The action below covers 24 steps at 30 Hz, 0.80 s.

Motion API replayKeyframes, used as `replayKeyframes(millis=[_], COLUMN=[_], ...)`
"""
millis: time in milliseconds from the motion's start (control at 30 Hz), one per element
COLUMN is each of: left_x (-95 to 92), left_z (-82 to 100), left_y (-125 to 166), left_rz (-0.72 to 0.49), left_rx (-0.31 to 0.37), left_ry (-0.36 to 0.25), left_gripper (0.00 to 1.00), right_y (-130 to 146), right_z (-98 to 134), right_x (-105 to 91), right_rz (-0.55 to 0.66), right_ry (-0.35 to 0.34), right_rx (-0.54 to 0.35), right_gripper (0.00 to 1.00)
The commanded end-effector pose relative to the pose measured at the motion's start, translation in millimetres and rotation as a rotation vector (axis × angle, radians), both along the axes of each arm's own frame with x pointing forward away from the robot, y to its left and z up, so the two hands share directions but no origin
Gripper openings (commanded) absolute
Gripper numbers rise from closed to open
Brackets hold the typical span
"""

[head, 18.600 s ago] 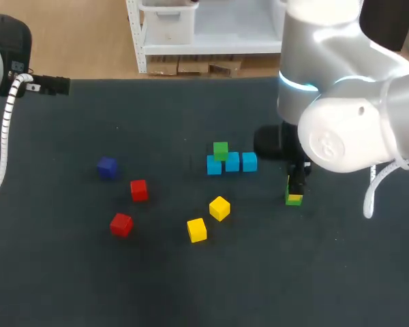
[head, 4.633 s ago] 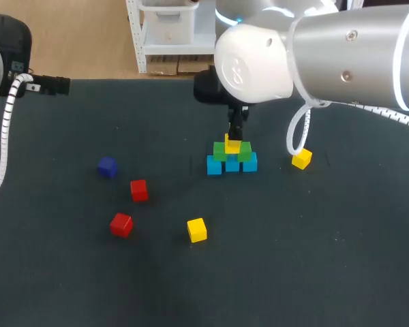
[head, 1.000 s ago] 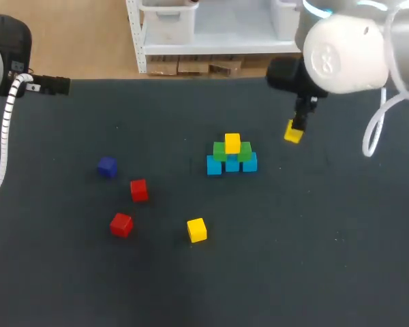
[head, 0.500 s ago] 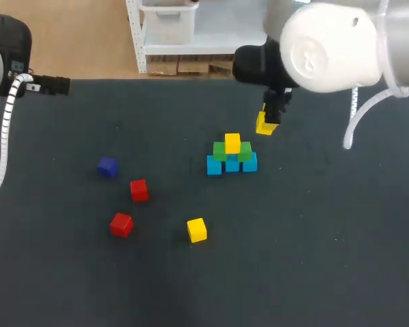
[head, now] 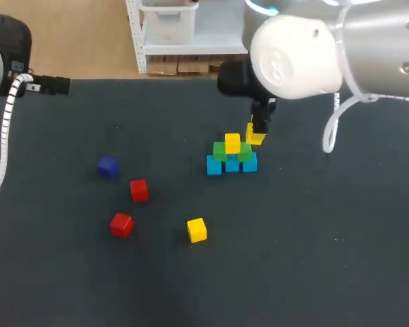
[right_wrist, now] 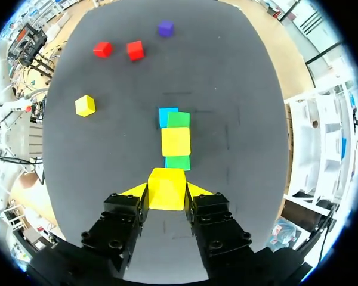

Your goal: Place the blue cubes, place green cubes on the blue cubes, place the yellow cubes on the green cubes, then place the red cubes on the yellow cubes, and place purple cube on the red cubes.

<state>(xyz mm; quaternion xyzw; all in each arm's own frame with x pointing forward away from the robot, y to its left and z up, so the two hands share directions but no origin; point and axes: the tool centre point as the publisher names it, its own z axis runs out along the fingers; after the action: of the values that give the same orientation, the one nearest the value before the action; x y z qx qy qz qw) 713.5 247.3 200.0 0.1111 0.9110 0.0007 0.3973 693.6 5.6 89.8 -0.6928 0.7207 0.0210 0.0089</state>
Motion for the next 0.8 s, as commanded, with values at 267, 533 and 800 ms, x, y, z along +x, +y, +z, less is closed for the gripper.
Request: replayKeyframes(millis=[267,533,800], left_x=[0.9,0.9,0.9], left_z=[0.3,0.3,0.3], left_y=[1,1,1], left_rz=[-0.007,-0.007,-0.007], left_rx=[-0.003,-0.003,-0.003], left_ry=[0.003,0.003,0.003], left_gripper=[1.00,1.00,1.00], right_y=[5,5,5], right_z=[-18,-23,-26], right_x=[10.7,12.5,13.6], right_rz=[0.003,0.005,0.004], right_ry=[0.025,0.029,0.033], right_rx=[-0.044,-0.059,-0.064], right_gripper=[0.00,0.00,0.00])
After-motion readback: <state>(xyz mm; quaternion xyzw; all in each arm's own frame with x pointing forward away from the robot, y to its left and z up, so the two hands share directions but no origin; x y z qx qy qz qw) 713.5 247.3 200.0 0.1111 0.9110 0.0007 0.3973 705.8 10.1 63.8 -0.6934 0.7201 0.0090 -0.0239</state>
